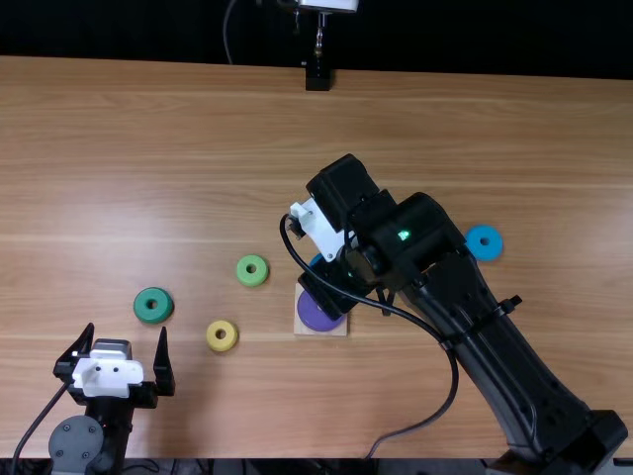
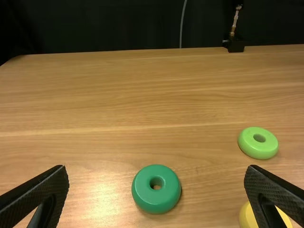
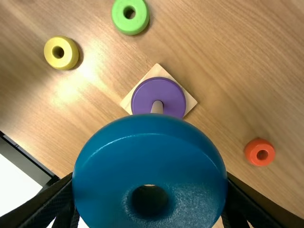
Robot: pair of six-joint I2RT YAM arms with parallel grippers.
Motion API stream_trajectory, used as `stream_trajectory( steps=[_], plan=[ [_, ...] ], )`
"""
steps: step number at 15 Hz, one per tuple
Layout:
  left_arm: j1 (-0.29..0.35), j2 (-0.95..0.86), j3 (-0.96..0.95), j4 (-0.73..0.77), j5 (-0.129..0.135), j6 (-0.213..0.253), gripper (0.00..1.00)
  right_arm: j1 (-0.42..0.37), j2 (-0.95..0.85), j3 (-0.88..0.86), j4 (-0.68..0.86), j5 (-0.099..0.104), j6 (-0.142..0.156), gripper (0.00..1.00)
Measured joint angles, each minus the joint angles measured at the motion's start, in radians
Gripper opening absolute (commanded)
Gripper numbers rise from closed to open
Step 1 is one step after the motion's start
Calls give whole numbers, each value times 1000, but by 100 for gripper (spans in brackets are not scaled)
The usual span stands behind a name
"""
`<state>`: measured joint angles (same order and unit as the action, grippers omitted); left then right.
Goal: Build the Hanoi tower: stack the rings onto the peg from bottom to top in this color order: purple, dark blue, light blue, dark green, light green, yellow, orange.
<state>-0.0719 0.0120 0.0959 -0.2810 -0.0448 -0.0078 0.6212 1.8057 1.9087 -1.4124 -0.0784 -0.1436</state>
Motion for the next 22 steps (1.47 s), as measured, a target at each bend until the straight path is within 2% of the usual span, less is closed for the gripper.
stream_trajectory(
  steps=[22],
  plan=[
    [0,0,0,0,0,0,100,0,0,0,21,0,4,0]
  ],
)
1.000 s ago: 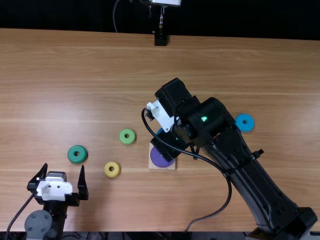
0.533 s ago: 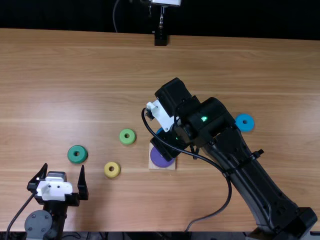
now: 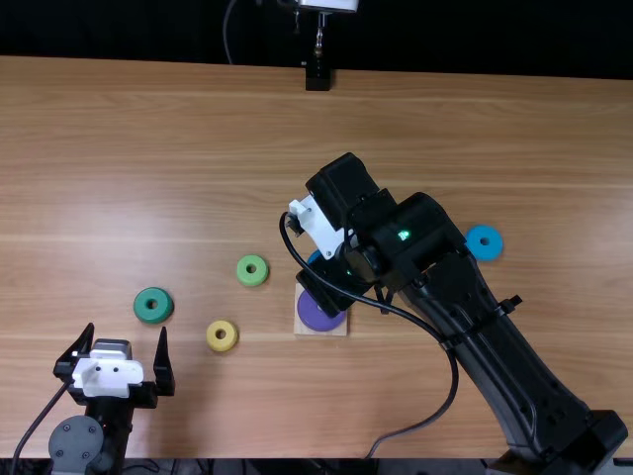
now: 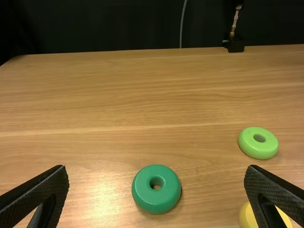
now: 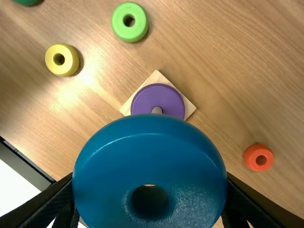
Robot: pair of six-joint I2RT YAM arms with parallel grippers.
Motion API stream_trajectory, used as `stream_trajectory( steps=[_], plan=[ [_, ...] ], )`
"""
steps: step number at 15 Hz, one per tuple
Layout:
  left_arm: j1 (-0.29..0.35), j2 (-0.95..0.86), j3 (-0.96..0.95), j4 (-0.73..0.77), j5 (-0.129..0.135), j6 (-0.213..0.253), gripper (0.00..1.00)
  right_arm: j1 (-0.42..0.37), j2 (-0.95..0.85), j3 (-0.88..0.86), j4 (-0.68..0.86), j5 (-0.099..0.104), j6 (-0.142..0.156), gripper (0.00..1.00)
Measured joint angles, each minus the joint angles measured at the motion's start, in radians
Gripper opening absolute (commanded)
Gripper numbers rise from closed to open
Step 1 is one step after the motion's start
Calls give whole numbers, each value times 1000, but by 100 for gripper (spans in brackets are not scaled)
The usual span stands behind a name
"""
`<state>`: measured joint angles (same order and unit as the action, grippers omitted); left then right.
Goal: Build the Hanoi tower: stack the rings onto the peg from bottom to top in this color order: purple, dark blue, light blue, dark green, light green, yellow, orange.
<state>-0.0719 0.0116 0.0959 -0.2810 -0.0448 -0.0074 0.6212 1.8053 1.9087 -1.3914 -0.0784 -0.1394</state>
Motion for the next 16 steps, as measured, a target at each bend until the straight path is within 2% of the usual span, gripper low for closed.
stream_trajectory(
  steps=[16],
  plan=[
    [0,0,0,0,0,0,100,0,36,-11,-2,-4,0,0]
  ],
)
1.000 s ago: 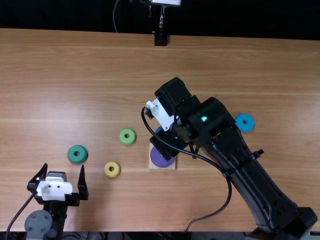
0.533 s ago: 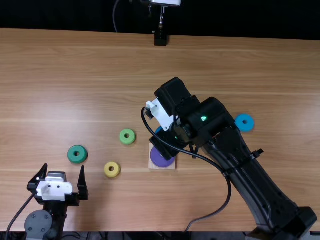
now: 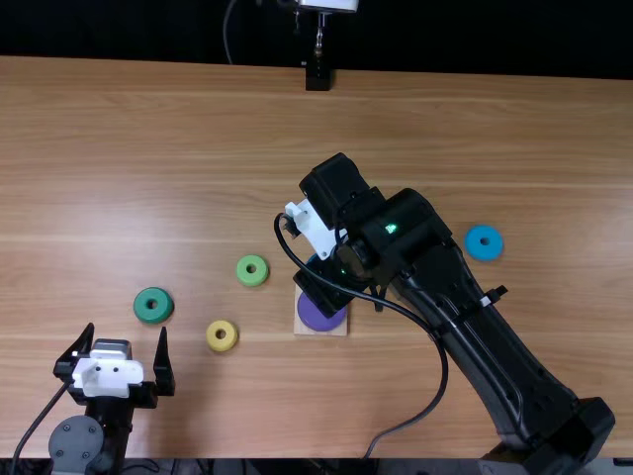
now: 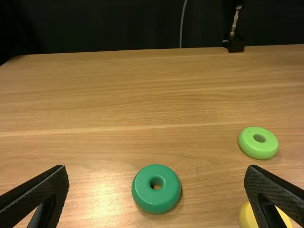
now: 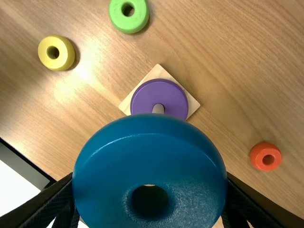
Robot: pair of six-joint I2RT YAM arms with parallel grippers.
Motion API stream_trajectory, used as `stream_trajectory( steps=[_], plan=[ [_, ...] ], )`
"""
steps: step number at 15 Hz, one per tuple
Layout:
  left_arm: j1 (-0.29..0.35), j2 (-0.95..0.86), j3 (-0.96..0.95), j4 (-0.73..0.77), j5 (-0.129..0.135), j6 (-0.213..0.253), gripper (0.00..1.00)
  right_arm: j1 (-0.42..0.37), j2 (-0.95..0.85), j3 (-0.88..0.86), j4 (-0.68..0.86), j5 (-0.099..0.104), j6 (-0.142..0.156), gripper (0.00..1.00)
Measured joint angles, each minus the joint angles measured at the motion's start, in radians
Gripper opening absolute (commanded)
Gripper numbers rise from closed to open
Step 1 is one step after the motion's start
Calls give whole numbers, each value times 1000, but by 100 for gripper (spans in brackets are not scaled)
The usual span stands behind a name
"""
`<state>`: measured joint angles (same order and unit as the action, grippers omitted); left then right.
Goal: Build the Hanoi tower: stack the rings onto the peg from bottom to top in this color order: purple, dark blue, light blue, dark green, light green, yellow, orange.
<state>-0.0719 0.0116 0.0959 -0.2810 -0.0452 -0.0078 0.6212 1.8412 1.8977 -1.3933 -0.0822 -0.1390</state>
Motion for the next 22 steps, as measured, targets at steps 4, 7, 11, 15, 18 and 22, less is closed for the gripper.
stream_trajectory(
  steps=[4,7,11,15,18,22],
  plan=[
    [0,0,0,0,0,1,100,0,0,-2,-2,0,0,80],
    [0,0,0,0,0,0,100,0,8,-15,-8,1,0,100],
    [0,0,0,0,0,0,100,0,13,-15,3,4,0,100],
    [0,0,0,0,0,-1,100,0,13,-15,73,5,11,100],
    [0,0,0,0,0,0,100,-11,13,-15,217,3,58,100],
    [0,0,0,0,0,0,100,-146,-2,-141,489,17,140,100]
  ],
)
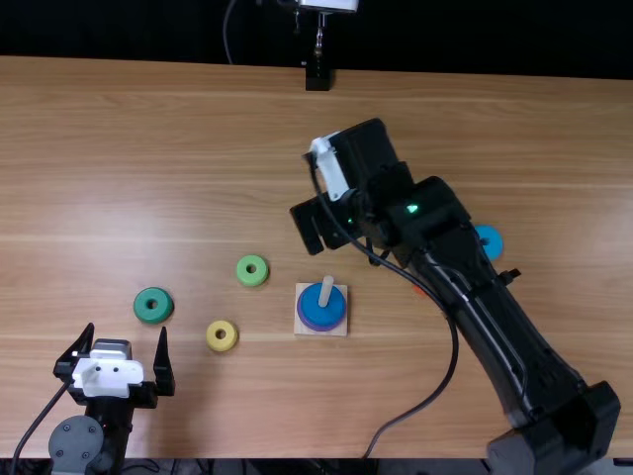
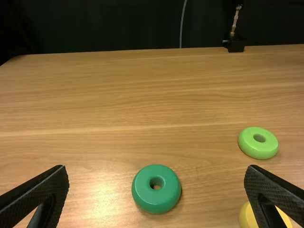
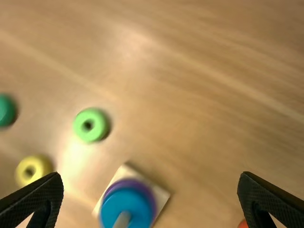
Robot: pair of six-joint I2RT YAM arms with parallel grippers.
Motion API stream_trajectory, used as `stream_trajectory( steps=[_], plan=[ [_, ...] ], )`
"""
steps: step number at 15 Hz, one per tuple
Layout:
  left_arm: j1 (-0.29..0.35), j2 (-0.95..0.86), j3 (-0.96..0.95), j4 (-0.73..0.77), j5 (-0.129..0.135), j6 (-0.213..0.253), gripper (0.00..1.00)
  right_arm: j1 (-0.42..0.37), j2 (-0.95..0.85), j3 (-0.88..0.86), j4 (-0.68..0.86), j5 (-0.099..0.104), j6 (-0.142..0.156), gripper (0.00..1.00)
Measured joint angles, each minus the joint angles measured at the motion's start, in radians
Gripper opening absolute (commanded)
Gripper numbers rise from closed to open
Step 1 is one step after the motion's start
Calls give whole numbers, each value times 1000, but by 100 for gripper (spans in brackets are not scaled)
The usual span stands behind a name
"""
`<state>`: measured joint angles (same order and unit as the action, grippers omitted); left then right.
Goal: Build the Hanoi tower: stack the rings onto the peg from bottom to top in this color order: purple, dark blue, light blue, dark green, light green, yellow, orange.
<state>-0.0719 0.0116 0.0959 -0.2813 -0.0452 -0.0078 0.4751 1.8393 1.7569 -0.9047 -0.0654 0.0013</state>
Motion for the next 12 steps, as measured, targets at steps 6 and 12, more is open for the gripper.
stream_trajectory(
  steps=[6,12],
  plan=[
    [0,0,0,0,0,0,100,-306,-132,-315,269,86,14,100],
    [0,0,0,0,0,0,100,-615,-132,-386,261,92,-105,100]
  ],
)
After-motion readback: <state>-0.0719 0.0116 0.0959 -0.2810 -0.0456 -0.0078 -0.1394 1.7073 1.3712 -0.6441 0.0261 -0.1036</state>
